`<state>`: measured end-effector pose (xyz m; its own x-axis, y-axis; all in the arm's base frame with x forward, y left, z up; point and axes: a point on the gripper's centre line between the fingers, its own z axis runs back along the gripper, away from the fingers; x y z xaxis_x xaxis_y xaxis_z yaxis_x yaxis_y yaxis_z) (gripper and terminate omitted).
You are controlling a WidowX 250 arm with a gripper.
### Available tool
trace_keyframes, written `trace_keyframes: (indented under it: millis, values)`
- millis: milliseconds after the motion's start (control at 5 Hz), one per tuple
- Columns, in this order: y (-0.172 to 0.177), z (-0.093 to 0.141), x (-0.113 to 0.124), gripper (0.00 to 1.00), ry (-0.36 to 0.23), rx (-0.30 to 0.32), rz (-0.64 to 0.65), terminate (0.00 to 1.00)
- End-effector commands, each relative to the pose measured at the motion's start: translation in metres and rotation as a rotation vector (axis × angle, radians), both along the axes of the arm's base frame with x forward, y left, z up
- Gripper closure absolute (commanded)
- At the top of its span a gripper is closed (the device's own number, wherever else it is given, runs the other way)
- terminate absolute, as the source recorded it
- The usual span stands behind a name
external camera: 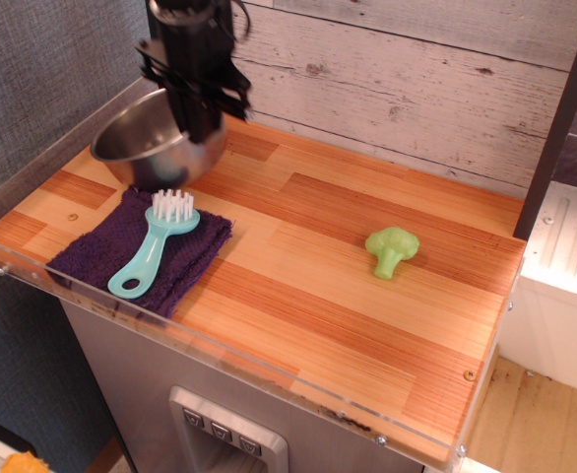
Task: Place the bowl in the bottom right
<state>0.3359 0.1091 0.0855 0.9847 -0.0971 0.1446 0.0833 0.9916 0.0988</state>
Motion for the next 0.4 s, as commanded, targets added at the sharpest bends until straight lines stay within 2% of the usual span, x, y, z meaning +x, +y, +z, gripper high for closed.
trace_keyframes:
  millis: [0, 200]
  values:
    - [-0.045, 0.075, -0.028, 1.0, -0.195, 0.014, -0.093, 0.0]
    - [-0.091, 0.077, -0.044, 1.0, -0.185, -0.052, -0.212, 0.0]
